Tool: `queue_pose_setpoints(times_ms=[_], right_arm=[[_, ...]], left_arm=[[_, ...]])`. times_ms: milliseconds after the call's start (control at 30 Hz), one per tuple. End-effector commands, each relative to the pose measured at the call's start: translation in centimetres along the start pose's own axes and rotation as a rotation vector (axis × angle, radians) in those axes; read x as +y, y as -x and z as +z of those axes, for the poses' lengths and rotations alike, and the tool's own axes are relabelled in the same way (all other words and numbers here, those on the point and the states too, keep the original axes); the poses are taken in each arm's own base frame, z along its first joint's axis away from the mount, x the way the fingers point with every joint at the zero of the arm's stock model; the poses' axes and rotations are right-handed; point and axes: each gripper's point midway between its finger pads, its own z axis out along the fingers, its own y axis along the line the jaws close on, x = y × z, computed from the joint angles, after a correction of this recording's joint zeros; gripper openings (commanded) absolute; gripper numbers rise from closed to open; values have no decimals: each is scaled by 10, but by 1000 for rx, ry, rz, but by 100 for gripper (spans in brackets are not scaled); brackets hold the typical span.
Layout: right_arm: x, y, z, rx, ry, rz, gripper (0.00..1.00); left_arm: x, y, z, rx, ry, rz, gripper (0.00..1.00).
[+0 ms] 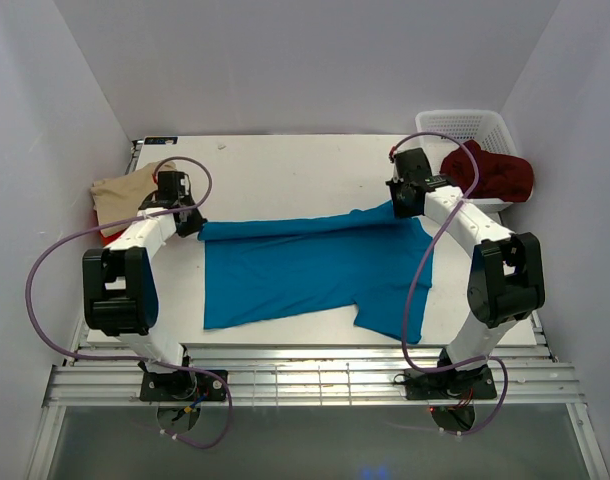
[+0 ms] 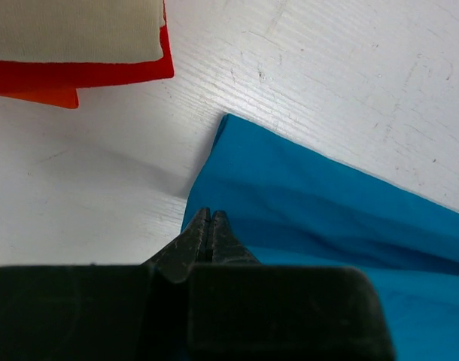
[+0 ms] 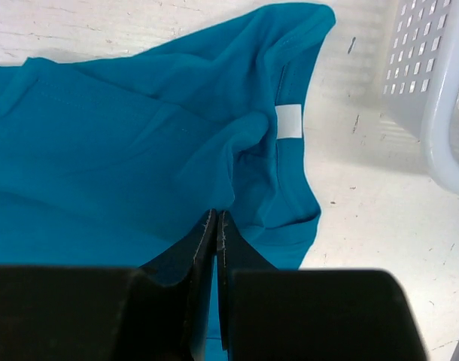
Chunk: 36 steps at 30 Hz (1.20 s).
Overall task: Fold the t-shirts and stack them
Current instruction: Fold the flattened tshirt in 1/3 of the way
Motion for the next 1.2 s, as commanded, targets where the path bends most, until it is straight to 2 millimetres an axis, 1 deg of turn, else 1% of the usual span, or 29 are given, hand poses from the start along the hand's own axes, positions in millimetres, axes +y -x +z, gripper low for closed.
queue_pose_setpoints(times_ms=[0,67,133,167,200,233,267,300,333,367,467,500,533,600,667,700,733,767,833,867,900,933,967,1000,1033,1067,1100,1133,1167], right_arm=[[-4,-6,-6,20,-28,14,8],[-3,-16,-2,58,-30,14,8],[-4,-24,0,93,-44,13,8],[-5,-33,3,135,-53,8,8],[-7,-37,3,158,-68,5,8],[-8,-42,4,185,-76,1,8],[-9,-54,4,244,-89,-11,13],[-11,-53,4,254,-97,-14,19],[-12,-56,3,273,-103,-17,25],[-12,-60,3,291,-107,-18,33],[-12,-50,-3,254,-100,-7,42],[-10,-43,-4,226,-91,-1,43],[-9,-37,-6,203,-84,8,43],[-4,-18,-9,124,-48,20,45],[2,-4,-8,78,-12,24,46],[8,1,-7,64,27,22,45],[12,12,-5,26,46,26,45],[17,15,-1,17,66,28,44],[22,23,4,-6,89,35,43],[24,30,10,-29,94,40,41],[22,33,14,-34,76,41,38],[20,37,17,-43,63,48,31],[19,44,23,-60,56,52,17],[17,48,27,-66,46,53,12],[17,47,38,-54,42,49,8],[15,50,42,-58,40,51,8],[13,60,44,-73,35,56,8],[12,62,49,-73,33,57,8],[11,58,61,-49,32,60,8]], left_arm=[[-1,8,-13,-33,-3,23,0],[0,-1,-8,9,1,35,1],[0,-8,-5,47,0,42,5],[4,-15,-4,80,15,45,6],[4,-15,-6,85,19,47,7],[8,-16,-7,83,38,52,11],[12,-17,-9,87,53,54,14],[14,-16,-15,73,62,54,19],[18,-14,-18,61,81,55,32],[19,-12,-21,50,89,52,36],[18,-2,-37,7,91,38,46],[6,-3,-42,-4,68,50,47],[2,6,-51,-37,56,39,47],[-2,18,-58,-90,46,12,46],[-9,29,-60,-141,15,2,44],[-14,31,-59,-143,-3,0,41],[-18,33,-56,-143,-17,-6,39],[-23,34,-47,-135,-30,-5,38],[-30,31,-35,-101,-56,-6,32],[-31,28,-22,-76,-52,-9,30],[-32,26,-16,-62,-53,-10,24],[-34,23,-10,-49,-60,-12,21],[-36,23,-4,-45,-65,-15,18],[-36,19,5,-23,-64,-16,15],[-39,15,9,-5,-79,-18,9],[-41,14,14,6,-82,-24,8],[-40,10,22,22,-77,-26,6],[-40,8,25,31,-72,-31,5],[-46,4,27,51,-106,-32,4]])
